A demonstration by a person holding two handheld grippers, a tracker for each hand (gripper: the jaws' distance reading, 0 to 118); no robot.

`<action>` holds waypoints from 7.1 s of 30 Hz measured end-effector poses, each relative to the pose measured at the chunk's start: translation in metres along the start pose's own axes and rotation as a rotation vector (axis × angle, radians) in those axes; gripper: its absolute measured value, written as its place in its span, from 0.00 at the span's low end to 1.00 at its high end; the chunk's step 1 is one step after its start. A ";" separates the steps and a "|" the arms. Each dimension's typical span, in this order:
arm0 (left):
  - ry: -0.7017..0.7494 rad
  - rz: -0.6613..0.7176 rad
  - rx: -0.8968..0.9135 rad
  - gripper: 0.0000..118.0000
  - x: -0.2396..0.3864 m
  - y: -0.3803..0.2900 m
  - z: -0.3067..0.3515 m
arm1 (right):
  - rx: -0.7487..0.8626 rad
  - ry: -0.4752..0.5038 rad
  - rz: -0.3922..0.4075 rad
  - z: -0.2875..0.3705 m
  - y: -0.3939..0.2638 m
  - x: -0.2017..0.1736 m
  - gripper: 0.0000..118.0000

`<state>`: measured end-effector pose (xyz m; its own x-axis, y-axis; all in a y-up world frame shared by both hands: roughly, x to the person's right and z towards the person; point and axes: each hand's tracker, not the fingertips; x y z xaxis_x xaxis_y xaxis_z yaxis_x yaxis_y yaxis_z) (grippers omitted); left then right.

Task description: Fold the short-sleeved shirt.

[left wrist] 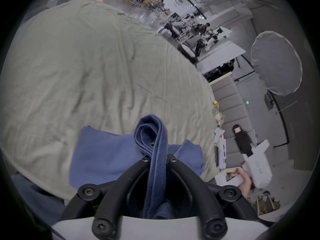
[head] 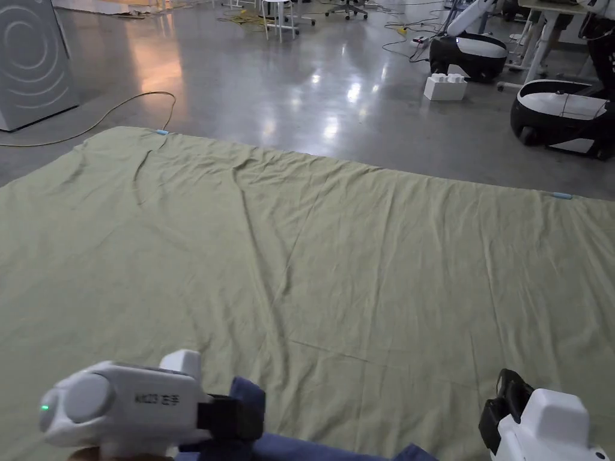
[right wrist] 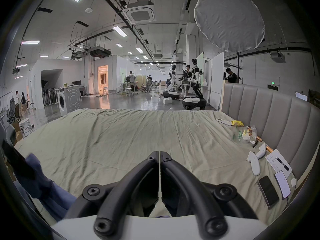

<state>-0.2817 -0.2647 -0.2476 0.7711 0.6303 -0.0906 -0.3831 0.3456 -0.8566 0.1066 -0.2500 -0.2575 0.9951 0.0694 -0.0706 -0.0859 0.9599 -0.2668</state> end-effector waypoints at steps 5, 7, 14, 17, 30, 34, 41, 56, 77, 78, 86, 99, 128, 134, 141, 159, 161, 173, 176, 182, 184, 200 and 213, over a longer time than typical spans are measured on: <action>0.081 -0.027 -0.110 0.09 0.000 -0.016 -0.068 | -0.013 -0.023 -0.009 0.004 -0.004 0.011 0.02; 0.111 -0.036 -0.126 0.09 -0.001 -0.022 -0.087 | -0.025 -0.032 -0.016 0.005 -0.007 0.016 0.02; 0.177 -0.005 -0.131 0.12 -0.002 -0.035 -0.114 | -0.047 -0.054 -0.036 0.007 -0.016 0.024 0.02; 0.143 -0.023 -0.119 0.34 0.001 -0.036 -0.107 | -0.054 -0.052 -0.035 0.008 -0.018 0.023 0.02; 0.244 -0.142 0.006 0.46 0.015 -0.035 -0.053 | -0.059 -0.044 -0.041 0.013 -0.020 0.022 0.02; 0.198 -0.126 -0.089 0.18 0.015 -0.047 -0.083 | -0.066 -0.040 -0.050 0.014 -0.022 0.020 0.02; 0.118 -0.110 -0.051 0.15 0.031 -0.058 -0.116 | -0.080 -0.041 -0.045 0.016 -0.026 0.021 0.02; 0.082 -0.133 -0.044 0.58 0.016 -0.045 -0.080 | -0.079 -0.041 -0.041 0.018 -0.021 0.025 0.02; -0.240 0.267 0.016 0.63 -0.157 -0.023 -0.027 | -0.084 -0.034 -0.048 0.018 -0.009 0.022 0.02; -0.259 0.275 -0.002 0.63 -0.157 -0.025 -0.032 | -0.086 -0.035 -0.048 0.017 -0.009 0.021 0.02; -0.199 0.133 -0.012 0.43 -0.151 -0.024 -0.044 | -0.086 -0.036 -0.036 0.018 -0.011 0.013 0.02; -0.201 0.123 0.007 0.11 -0.138 -0.014 -0.013 | -0.027 -0.009 -0.006 0.019 0.003 0.008 0.02; 0.245 -0.190 0.077 0.11 -0.002 0.014 0.084 | -0.014 0.039 -0.034 0.011 0.002 0.001 0.02; 0.212 -0.255 0.033 0.12 0.033 0.004 0.041 | -0.022 0.028 -0.042 0.013 -0.002 0.007 0.02; 0.203 -0.260 -0.066 0.12 0.071 -0.027 -0.046 | -0.030 0.014 -0.056 0.017 -0.006 0.013 0.02; 0.146 -0.221 -0.053 0.48 0.083 -0.056 -0.064 | -0.041 -0.012 -0.083 0.019 -0.011 0.022 0.02; 0.162 -0.211 -0.026 0.48 0.079 -0.054 -0.056 | -0.042 -0.008 -0.082 0.019 -0.011 0.020 0.02; 0.157 -0.191 -0.153 0.11 0.070 -0.077 -0.122 | -0.042 -0.001 -0.074 0.021 -0.011 0.016 0.02; 0.186 -0.227 -0.131 0.11 0.068 -0.085 -0.134 | -0.046 -0.007 -0.074 0.022 -0.012 0.019 0.02; 0.194 -0.238 -0.095 0.09 0.065 -0.091 -0.140 | -0.048 -0.009 -0.074 0.021 -0.012 0.019 0.02; 0.194 -0.252 -0.100 0.09 0.069 -0.088 -0.134 | -0.047 -0.005 -0.075 0.021 -0.011 0.018 0.02; 0.256 -0.580 0.521 0.09 0.112 -0.013 0.001 | 0.046 0.000 -0.059 0.024 0.023 0.008 0.02; 0.437 -0.525 0.977 0.09 0.102 -0.001 0.041 | 0.173 -0.053 -0.024 0.020 0.065 0.007 0.02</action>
<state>-0.2243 -0.1721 -0.2353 0.9847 0.0285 -0.1721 -0.0477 0.9930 -0.1081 0.1086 -0.1812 -0.2559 0.9983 0.0559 -0.0145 -0.0570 0.9936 -0.0980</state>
